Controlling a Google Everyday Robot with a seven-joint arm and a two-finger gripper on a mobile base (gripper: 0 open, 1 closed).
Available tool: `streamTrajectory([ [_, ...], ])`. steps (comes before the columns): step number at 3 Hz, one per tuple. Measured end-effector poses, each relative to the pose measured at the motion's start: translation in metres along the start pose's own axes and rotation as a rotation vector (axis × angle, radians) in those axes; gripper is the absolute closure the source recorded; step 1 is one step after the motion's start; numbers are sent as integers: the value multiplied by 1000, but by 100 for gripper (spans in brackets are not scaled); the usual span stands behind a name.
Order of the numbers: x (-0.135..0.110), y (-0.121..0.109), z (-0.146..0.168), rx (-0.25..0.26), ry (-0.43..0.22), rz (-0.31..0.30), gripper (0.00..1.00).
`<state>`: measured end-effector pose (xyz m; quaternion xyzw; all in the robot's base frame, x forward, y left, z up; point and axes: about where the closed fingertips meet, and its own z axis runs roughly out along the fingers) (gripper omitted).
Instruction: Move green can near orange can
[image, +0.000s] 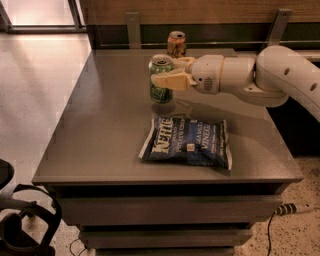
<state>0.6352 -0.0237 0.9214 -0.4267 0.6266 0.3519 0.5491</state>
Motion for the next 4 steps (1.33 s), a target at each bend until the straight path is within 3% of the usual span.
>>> streamTrajectory([
  [2, 7, -62, -55, 166, 40, 45, 100],
  [4, 1, -128, -83, 346, 21, 32, 100],
])
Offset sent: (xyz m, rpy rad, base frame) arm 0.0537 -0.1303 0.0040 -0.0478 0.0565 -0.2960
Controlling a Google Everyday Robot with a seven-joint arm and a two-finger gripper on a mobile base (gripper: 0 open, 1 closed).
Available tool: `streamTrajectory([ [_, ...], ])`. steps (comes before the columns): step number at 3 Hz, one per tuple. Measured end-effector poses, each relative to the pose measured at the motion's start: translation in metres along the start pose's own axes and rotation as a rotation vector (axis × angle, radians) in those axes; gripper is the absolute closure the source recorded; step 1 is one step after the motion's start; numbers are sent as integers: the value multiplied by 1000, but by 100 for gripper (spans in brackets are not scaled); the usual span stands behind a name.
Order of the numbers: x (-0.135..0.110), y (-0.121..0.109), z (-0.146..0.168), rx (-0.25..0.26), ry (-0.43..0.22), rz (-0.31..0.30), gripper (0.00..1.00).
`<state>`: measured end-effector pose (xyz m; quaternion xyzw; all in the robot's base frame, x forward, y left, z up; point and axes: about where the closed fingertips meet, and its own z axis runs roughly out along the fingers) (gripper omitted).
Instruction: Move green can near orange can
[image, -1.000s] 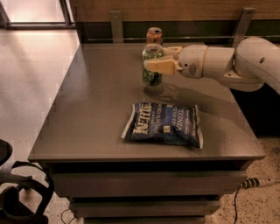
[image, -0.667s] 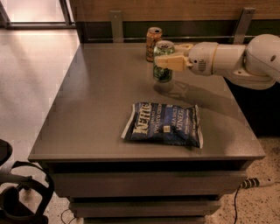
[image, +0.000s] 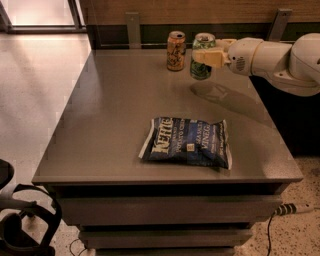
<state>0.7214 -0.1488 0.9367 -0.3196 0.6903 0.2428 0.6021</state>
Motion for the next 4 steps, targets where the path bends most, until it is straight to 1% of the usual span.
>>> streamTrajectory([
  [1, 0, 0, 0, 0, 0, 0, 100],
  [2, 2, -11, 7, 31, 32, -37, 100],
  [3, 7, -39, 21, 83, 77, -80, 100],
  [4, 15, -64, 33, 114, 78, -84, 100],
])
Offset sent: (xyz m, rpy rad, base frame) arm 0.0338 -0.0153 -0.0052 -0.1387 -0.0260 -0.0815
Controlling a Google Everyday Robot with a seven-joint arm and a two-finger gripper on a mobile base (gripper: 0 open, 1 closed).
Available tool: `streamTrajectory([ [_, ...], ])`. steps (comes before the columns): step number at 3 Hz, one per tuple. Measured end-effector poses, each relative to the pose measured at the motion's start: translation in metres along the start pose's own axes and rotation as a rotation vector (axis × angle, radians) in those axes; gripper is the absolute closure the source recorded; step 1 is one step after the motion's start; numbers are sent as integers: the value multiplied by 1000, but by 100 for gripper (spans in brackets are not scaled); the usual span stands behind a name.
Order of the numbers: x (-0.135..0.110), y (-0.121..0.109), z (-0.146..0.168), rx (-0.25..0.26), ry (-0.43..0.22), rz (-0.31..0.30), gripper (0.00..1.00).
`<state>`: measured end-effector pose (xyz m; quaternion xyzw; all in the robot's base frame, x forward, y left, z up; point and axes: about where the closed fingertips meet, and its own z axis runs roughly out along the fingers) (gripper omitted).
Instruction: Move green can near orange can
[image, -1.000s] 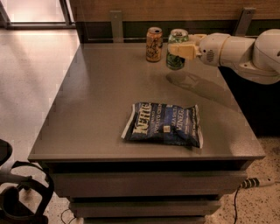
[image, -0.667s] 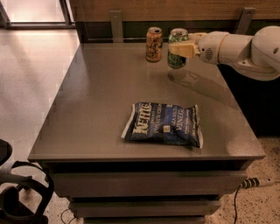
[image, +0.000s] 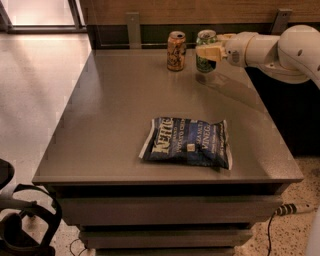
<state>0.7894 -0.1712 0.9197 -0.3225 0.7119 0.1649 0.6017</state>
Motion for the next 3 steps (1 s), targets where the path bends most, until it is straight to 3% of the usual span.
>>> streamTrajectory([
  [2, 33, -30, 14, 27, -9, 71, 100],
  [3, 32, -26, 17, 21, -9, 68, 80],
])
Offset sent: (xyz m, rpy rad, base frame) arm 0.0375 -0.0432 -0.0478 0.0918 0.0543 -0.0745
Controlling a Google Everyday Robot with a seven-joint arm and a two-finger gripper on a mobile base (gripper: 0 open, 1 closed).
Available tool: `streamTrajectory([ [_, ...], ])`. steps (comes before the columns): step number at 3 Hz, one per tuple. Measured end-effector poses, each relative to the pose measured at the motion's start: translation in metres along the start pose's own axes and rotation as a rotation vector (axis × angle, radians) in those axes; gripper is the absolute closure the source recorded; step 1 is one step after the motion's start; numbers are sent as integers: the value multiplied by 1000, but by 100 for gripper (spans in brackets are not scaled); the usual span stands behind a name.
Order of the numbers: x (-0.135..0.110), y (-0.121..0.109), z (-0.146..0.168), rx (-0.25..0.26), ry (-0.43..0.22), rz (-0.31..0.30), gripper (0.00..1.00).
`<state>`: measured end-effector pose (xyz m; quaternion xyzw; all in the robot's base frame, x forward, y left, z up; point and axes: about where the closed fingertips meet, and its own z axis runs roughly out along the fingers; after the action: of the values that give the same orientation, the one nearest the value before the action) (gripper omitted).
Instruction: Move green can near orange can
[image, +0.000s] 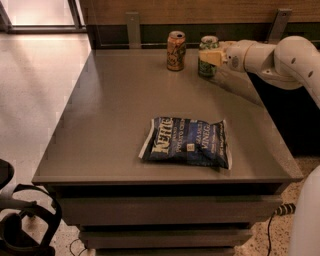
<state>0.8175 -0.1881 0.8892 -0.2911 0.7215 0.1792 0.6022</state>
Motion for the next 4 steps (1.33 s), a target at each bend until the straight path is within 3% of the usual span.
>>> streamTrajectory([
  [3, 1, 6, 8, -13, 0, 2, 11],
  [4, 1, 8, 10, -17, 0, 3, 0],
])
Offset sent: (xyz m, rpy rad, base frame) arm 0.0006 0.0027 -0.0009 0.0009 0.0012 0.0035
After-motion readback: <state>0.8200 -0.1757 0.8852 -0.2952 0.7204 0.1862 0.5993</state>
